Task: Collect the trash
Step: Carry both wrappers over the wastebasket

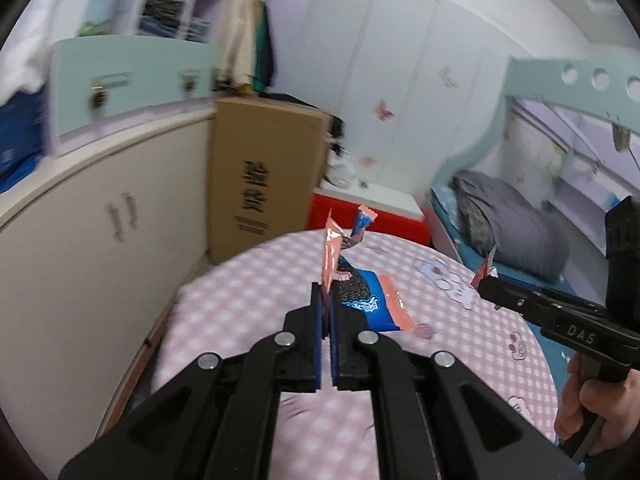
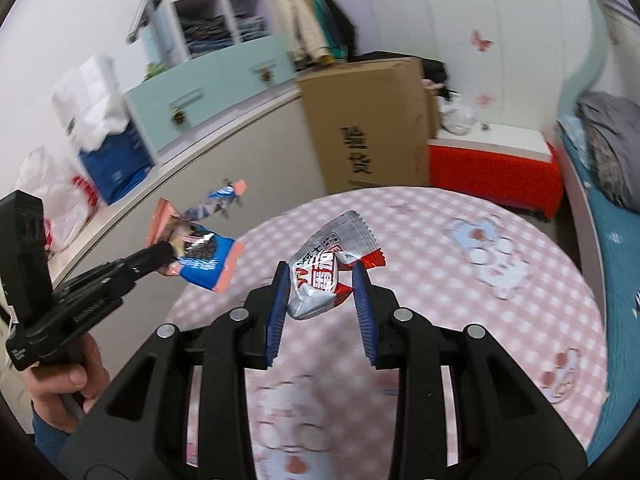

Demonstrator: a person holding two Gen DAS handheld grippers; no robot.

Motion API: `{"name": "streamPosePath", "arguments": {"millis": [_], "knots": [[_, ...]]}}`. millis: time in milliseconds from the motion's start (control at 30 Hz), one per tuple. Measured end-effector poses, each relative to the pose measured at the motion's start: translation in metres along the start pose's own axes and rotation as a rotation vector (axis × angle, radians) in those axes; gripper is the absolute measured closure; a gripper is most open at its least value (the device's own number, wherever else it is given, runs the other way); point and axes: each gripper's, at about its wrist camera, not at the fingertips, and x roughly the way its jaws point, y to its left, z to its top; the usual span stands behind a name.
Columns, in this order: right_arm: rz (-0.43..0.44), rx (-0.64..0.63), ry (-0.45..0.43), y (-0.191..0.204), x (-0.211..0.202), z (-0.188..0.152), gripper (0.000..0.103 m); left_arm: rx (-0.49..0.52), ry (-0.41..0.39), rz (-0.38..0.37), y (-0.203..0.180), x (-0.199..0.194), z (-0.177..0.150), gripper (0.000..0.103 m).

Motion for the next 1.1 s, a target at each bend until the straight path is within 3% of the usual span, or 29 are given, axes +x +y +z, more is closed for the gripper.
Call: {"name": "streamPosePath", "arguments": {"millis": [267,533,800,1100], "knots": [[0.118,-0.136,0.063,0.106,0.043,-0.001,0.071,-0.135,-0.063,0.155,0.104,-0.070,-0.024,0.100],[0.263,-0.241,0.184,0.214,0.105,-0.024,0.071,-0.284,-0.016,0.295,0.206,-0.101,-0.079,0.100],[0.336,-0.308,0.346,0.301,0.180,-0.064,0.071,-0.412,0.103,0.370,0.283,-0.084,-0.142,0.100],[0.264,-0.253,0.556,0.322,0.269,-0.116,0.071,-0.489,0.270,0.384,0.342,-0.028,-0.201,0.100]]}}
